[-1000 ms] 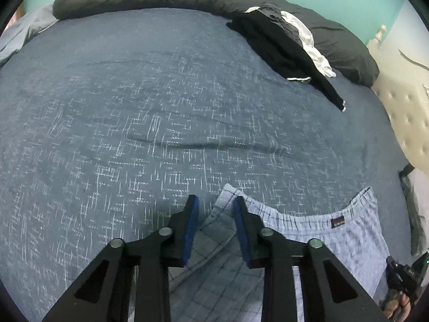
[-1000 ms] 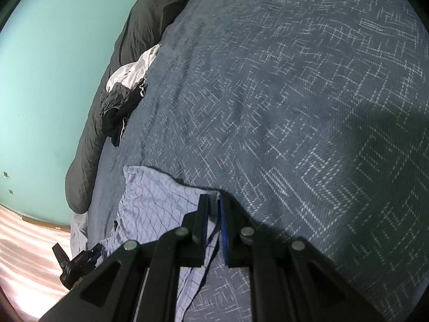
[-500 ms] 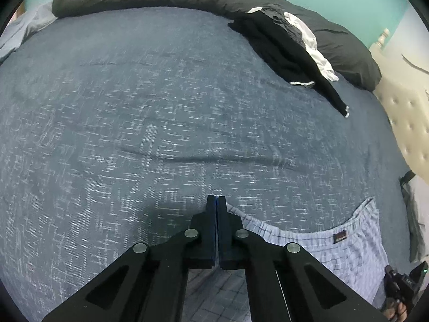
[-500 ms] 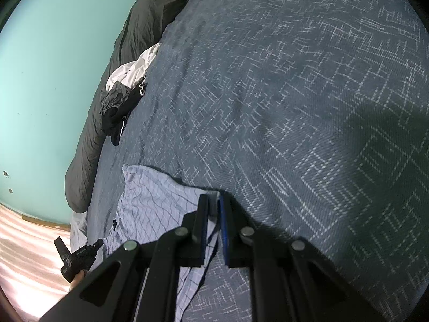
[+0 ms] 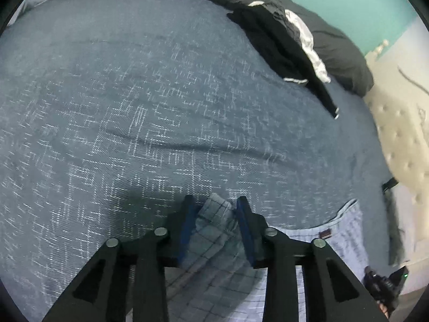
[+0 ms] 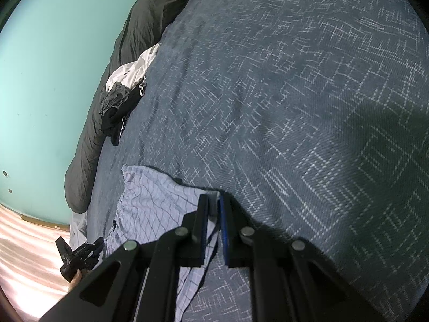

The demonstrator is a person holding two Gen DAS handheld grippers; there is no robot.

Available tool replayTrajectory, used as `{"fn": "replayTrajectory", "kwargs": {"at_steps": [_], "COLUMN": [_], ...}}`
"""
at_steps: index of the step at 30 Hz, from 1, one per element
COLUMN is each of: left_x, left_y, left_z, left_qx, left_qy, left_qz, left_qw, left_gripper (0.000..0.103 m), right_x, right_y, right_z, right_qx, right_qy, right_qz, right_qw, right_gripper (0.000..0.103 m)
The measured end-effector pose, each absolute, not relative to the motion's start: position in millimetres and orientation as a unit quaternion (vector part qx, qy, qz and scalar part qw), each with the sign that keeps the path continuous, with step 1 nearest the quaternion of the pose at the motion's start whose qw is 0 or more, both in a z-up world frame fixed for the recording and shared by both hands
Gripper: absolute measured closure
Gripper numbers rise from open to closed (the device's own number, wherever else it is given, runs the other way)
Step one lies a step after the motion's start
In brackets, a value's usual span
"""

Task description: Fold clothes

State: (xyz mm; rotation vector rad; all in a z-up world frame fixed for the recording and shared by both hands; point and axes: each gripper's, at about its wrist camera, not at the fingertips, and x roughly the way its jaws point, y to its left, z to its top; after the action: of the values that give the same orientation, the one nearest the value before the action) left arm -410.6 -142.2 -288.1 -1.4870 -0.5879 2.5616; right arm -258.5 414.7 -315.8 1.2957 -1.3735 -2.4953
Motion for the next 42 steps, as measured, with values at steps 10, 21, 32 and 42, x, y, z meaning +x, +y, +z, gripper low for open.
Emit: {"fn": "replayTrajectory", "kwargs": {"at_steps": [10, 21, 32, 42], "left_x": [-416, -429, -428, -368], "left_y": [-138, -127, -145, -193], "left_z": [-291, -281, -277, -256], "left_qx": [-0.495, -0.485, -0.483, -0.484], "left_qy": [-0.156, -0.121, -0.174, -0.185], "left_qz": [0.852, 0.864, 0.858, 0.855], "left_qw": [0.061, 0.056, 0.034, 0.013], "left_gripper": [0.095, 0.097, 0.09, 0.07], "right_x": [-258, -261, -261, -259], "right_y": [414, 415, 417, 420], "right_z": [-316, -317, -319, -319], "right_qx": [0.415, 0.415, 0.413, 0.41], "right_qy": [-0.436, -0.436, -0.447, -0.46], "right_qz": [-0.799, -0.799, -0.793, -0.787], "right_qw": [0.003, 0.004, 0.01, 0.017], "right_gripper": [0.095, 0.094, 0.094, 0.094]}}
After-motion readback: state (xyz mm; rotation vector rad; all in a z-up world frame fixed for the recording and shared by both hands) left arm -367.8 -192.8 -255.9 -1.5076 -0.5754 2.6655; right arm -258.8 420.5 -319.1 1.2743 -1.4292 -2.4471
